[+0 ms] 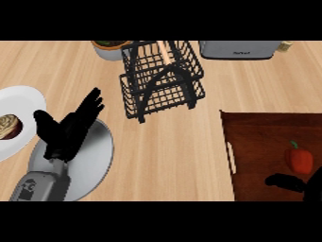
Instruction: Pick the bell pepper from the tray and place it in the tiered basket
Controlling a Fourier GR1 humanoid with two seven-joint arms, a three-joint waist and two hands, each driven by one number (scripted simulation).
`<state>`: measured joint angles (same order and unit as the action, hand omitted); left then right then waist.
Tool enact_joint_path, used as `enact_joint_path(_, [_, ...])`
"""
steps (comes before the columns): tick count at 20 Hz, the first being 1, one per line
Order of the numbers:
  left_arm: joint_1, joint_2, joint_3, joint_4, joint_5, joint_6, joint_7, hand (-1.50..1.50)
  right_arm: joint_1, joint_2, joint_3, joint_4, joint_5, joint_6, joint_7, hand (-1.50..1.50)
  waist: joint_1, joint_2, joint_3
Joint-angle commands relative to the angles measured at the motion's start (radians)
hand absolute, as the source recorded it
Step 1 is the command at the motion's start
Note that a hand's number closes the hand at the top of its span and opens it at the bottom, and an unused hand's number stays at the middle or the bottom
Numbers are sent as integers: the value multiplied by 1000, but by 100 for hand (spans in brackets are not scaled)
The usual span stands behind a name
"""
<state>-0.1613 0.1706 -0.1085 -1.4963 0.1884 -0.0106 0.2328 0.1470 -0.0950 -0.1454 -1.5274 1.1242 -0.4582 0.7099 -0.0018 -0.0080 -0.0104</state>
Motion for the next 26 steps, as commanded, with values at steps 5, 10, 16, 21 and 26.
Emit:
enact_joint_path(5, [-45, -40, 5, 36, -40, 17, -4, 0, -65, -3, -15, 211, -7, -76, -79, -150, 0, 10, 11])
enact_joint_path(10, [-8, -16, 21, -5, -17, -15, 13, 0, -80, -38, -5, 275, -110, -119, -270, 150, 5, 9, 11])
enact_joint_path(16, [-59, -32, 48, 83, -17, -21, -27, 0, -109, -50, -4, 316, -54, -138, -256, 150, -2, 11, 11])
enact_joint_path(21, [5, -24, 6, -2, -34, -25, 12, 0, -141, -81, 175, 236, -28, 128, -315, 150, 32, 10, 10])
enact_joint_path(26, [-53, -14, 31, 23, -18, -32, 29, 0, -150, -122, 359, 143, -41, 422, -440, 150, 25, 10, 8])
